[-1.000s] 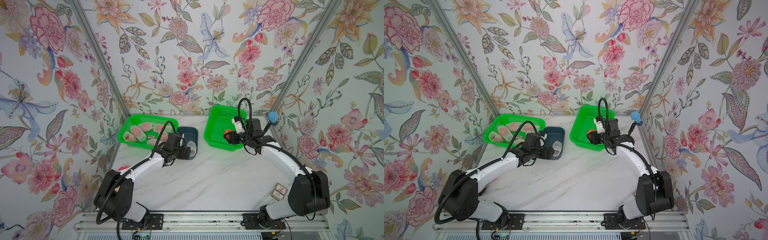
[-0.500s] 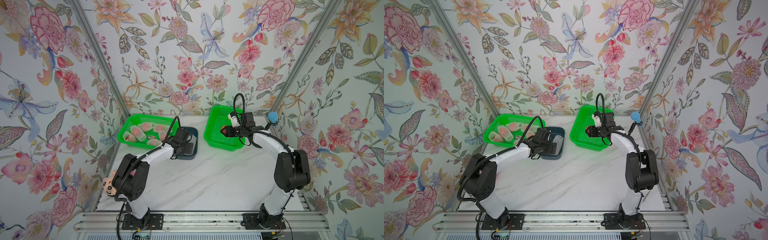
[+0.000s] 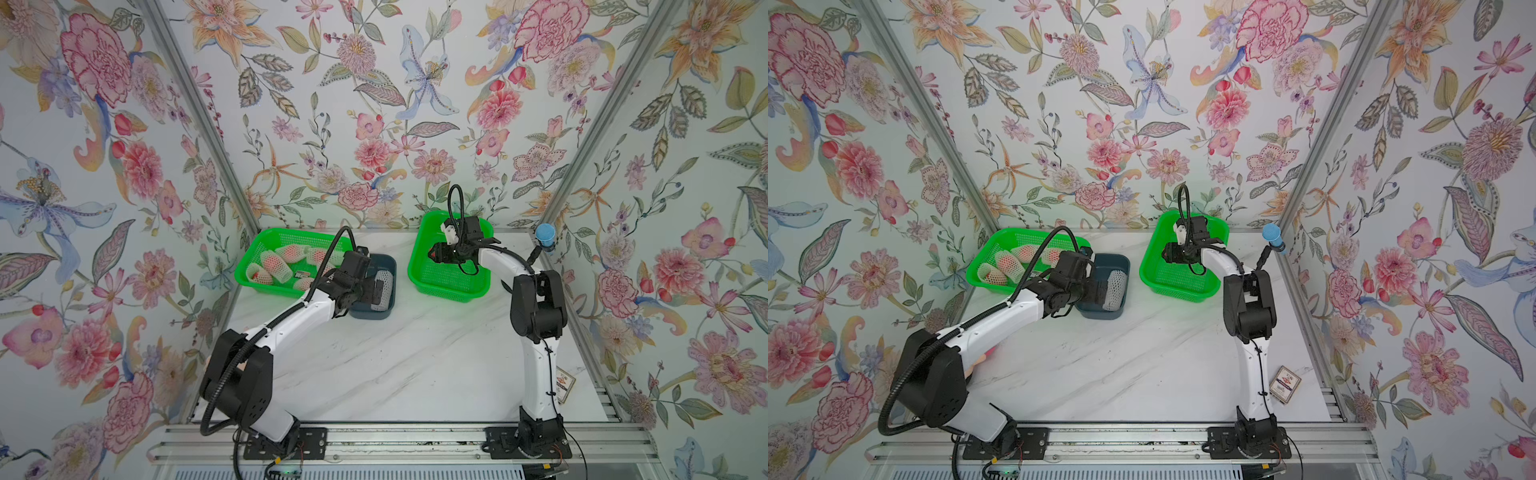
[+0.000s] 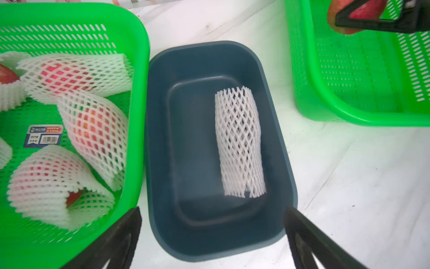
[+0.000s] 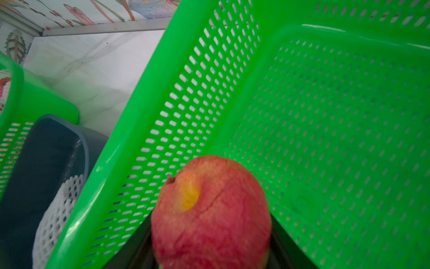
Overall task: Remove foam nets from apples
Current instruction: Place the apple in the basket.
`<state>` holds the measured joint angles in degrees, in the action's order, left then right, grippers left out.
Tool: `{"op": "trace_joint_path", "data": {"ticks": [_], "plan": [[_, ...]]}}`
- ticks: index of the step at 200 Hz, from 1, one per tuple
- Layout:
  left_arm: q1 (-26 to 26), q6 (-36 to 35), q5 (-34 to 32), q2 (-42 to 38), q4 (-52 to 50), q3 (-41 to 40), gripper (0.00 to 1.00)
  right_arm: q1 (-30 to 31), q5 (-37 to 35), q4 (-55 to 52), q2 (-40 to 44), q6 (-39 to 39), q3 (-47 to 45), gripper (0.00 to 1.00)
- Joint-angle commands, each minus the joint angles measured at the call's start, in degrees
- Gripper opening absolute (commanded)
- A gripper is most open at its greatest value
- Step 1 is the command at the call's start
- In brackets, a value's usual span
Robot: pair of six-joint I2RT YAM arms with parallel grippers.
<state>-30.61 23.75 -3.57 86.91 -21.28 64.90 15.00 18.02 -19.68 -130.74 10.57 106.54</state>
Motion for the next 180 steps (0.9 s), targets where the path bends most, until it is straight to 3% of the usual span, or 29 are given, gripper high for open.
{"op": "trace_joint_path", "data": {"ticks": [1, 84, 143, 161, 180], "plan": [[0.79, -0.19, -1.43, -4.73, -2.46, -3.80, 0.99, 0.52, -3.26, -2.63, -4.34, 1.73, 5.16, 0.61], [6.10, 1.12, -2.86, -11.18, -4.48, -8.84, 0.99, 1.01, -4.61, -3.55, -7.80, 1.21, 9.11, 0.80], [12.46, 1.32, -2.80, -8.43, -2.59, -6.36, 0.99, 1.37, -4.42, -3.61, -1.08, -2.19, 5.39, 0.90], [14.18, 0.43, -2.88, -6.24, -2.38, -4.31, 0.98, 1.67, -4.52, -3.48, 2.25, -2.97, 2.79, 0.99], [15.84, -0.06, -3.32, -3.49, -2.16, -2.07, 0.96, 2.01, -5.12, -3.52, 6.09, -3.83, -0.61, 0.99]]}}
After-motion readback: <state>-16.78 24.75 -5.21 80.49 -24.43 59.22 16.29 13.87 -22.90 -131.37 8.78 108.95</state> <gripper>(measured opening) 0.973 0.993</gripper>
